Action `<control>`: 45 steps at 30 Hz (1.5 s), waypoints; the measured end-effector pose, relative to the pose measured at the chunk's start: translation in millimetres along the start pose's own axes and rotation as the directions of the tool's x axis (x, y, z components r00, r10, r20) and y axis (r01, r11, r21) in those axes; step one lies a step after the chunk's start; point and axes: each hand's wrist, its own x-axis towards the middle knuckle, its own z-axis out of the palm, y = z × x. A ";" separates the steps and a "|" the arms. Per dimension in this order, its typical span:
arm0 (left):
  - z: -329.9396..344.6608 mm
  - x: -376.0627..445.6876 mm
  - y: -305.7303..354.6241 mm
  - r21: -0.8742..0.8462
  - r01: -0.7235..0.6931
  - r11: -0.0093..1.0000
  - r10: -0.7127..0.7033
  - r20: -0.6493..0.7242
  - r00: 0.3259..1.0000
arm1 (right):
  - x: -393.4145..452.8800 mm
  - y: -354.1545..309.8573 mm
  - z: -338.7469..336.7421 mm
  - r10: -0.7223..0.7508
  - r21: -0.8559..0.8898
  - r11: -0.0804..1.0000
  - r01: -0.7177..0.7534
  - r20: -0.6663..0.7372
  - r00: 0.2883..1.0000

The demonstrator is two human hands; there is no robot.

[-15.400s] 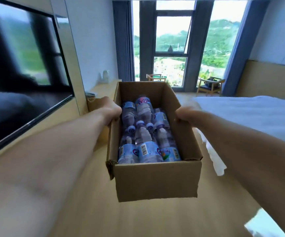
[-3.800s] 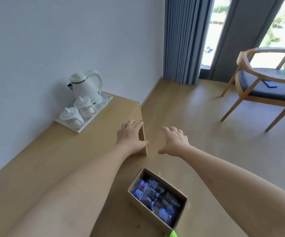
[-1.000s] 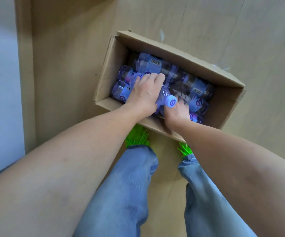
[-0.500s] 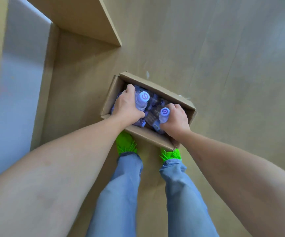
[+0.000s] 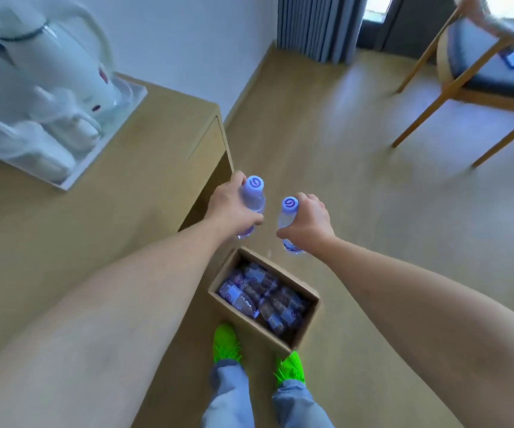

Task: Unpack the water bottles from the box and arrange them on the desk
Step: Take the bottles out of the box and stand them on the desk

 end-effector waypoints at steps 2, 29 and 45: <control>-39.1 -12.2 24.6 -0.013 -0.012 1.000 0.011 -0.078 0.997 | -3.4 -35.9 -37.4 -0.049 -0.006 0.999 0.049 -0.032 0.998; -410.4 -271.0 -105.8 -0.098 0.126 0.987 -0.158 -0.687 0.709 | -172.8 -453.4 -4.8 -0.725 0.048 0.688 0.724 0.062 0.686; -435.9 -286.3 -260.4 -0.221 0.297 0.929 -0.359 -0.735 0.575 | -181.2 -551.4 144.1 -0.775 -0.106 0.531 0.841 0.340 0.532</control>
